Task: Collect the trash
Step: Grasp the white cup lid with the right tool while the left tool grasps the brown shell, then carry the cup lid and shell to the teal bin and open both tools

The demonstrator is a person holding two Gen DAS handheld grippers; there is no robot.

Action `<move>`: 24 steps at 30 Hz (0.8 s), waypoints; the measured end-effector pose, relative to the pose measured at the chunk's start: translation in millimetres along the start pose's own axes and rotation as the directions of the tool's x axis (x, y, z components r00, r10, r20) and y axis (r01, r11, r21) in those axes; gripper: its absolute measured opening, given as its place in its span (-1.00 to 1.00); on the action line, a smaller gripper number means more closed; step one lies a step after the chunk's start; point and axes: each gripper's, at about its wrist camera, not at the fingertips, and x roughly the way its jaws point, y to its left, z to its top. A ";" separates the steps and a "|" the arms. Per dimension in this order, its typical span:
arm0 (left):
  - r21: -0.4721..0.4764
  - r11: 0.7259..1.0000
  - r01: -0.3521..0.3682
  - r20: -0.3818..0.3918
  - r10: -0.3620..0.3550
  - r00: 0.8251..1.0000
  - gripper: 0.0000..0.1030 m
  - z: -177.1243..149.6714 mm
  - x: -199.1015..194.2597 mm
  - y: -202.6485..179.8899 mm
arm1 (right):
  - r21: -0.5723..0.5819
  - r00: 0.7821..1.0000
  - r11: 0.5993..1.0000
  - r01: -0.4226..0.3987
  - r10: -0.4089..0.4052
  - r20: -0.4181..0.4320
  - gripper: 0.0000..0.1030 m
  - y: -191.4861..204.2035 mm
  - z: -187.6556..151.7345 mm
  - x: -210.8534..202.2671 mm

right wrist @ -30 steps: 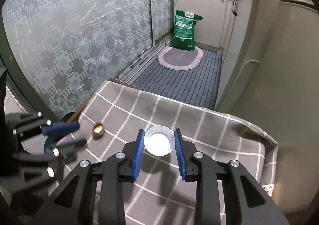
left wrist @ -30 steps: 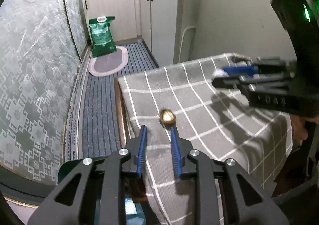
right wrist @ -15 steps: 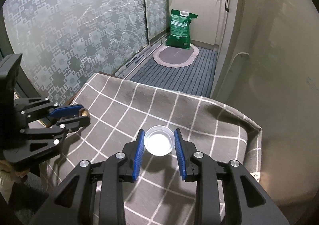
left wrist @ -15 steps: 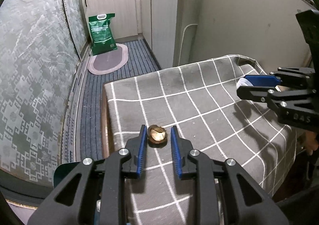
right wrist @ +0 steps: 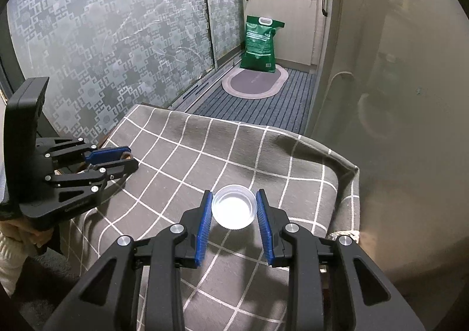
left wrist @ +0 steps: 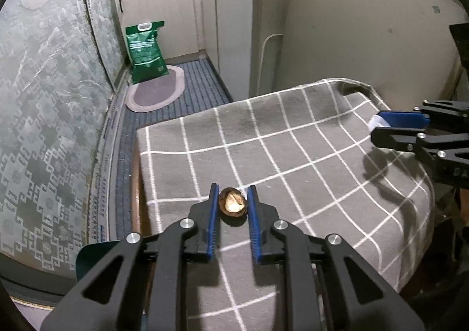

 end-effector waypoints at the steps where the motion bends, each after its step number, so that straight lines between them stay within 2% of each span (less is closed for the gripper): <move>1: 0.001 1.000 0.008 -0.001 -0.008 1.000 -0.60 -0.6 -1.3 0.0 | -0.002 1.000 1.000 0.000 0.000 -0.002 -0.42 0.6 0.4 0.5; 14: 0.017 0.999 0.048 0.020 -0.049 0.999 -0.60 -7.2 -24.3 4.7 | -0.073 0.999 0.997 -0.031 0.030 -0.021 -0.42 37.0 14.0 7.2; 24: -0.046 0.998 0.031 0.057 -0.029 0.998 -0.60 -15.8 -50.8 42.5 | -0.141 0.998 0.988 -0.065 0.062 -0.023 -0.42 82.2 28.1 14.0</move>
